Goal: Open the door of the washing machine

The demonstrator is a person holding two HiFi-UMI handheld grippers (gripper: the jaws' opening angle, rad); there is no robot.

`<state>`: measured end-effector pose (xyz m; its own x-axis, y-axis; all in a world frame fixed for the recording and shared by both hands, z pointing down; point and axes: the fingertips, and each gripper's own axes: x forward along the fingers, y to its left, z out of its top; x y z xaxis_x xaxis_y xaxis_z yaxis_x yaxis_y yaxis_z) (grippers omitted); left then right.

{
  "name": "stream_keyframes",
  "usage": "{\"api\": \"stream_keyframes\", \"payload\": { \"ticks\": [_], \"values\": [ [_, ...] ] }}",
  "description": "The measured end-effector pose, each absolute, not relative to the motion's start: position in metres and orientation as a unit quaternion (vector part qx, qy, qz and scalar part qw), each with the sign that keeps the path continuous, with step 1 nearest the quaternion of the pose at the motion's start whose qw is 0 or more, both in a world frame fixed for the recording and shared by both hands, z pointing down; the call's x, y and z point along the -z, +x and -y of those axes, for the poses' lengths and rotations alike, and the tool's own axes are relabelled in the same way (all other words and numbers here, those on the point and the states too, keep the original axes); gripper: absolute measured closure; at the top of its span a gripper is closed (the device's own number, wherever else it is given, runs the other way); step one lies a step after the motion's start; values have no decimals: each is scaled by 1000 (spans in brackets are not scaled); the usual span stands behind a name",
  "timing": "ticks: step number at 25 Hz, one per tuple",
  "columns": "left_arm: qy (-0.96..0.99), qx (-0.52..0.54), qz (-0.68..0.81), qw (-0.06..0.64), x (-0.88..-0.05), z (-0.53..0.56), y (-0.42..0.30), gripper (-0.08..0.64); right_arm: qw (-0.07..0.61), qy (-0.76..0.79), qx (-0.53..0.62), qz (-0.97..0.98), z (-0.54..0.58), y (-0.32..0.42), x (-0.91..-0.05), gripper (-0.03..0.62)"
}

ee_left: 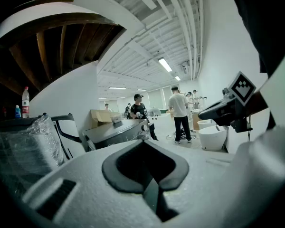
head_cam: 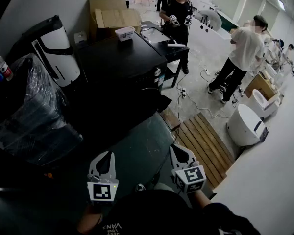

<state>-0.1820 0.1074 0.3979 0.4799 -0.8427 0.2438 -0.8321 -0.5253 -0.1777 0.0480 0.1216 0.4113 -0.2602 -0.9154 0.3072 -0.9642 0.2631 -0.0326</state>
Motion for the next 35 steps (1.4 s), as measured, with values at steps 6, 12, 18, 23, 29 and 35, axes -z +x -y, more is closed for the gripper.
{"api": "stream_keyframes", "payload": {
  "ticks": [6, 12, 18, 23, 29, 35],
  "values": [
    [-862, 161, -480, 12, -398, -103, -193, 541, 126, 595, -107, 787, -118, 38, -408, 591],
    [-863, 152, -481, 14, -394, -95, -196, 541, 129, 598, -92, 786, -110, 32, -394, 591],
    [-865, 151, -478, 3, -409, -82, -190, 538, 108, 611, -108, 776, -95, 41, -402, 561],
    [-861, 163, -482, -9, -424, -64, -175, 538, 115, 614, -115, 773, -76, 63, -415, 544],
    [-843, 169, -511, -19, -433, -24, -155, 535, 119, 593, -104, 790, -19, 95, -426, 468],
    [-823, 187, -535, -44, -441, 34, -125, 408, 152, 558, -105, 809, 60, 125, -442, 454]
  ]
}}
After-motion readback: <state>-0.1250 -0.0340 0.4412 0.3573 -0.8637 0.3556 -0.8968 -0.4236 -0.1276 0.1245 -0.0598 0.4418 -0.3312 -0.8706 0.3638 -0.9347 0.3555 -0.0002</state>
